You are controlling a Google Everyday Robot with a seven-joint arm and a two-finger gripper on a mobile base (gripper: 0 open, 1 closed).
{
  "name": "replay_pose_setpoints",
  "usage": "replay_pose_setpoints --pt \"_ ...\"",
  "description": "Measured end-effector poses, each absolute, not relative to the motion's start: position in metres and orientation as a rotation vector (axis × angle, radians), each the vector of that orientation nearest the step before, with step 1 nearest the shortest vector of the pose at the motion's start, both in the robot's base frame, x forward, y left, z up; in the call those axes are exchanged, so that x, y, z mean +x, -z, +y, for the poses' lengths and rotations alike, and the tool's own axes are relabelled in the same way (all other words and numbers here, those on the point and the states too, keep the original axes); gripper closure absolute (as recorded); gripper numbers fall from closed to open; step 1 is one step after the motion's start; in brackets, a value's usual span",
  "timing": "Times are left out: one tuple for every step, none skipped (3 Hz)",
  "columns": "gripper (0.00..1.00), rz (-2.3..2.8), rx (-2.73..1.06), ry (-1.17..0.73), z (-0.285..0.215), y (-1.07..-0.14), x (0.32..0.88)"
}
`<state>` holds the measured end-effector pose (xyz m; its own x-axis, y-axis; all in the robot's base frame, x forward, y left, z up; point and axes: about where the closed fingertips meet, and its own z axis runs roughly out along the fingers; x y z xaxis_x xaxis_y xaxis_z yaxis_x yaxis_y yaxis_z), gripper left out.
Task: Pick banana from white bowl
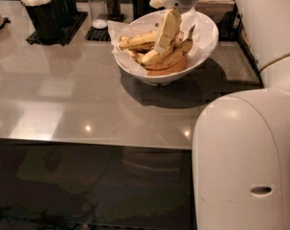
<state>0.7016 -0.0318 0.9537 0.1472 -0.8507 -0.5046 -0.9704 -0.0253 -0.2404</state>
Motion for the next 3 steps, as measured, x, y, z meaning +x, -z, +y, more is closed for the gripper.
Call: replay_pose_setpoints --pt "0.00 1.725 -1.894 -0.293 -0.027 -0.952 0.707" --pt "0.00 1.742 -1.923 -0.306 -0.019 -0.938 0.711" --pt "0.15 1.742 -1.924 -0.306 -0.019 -0.937 0.711"
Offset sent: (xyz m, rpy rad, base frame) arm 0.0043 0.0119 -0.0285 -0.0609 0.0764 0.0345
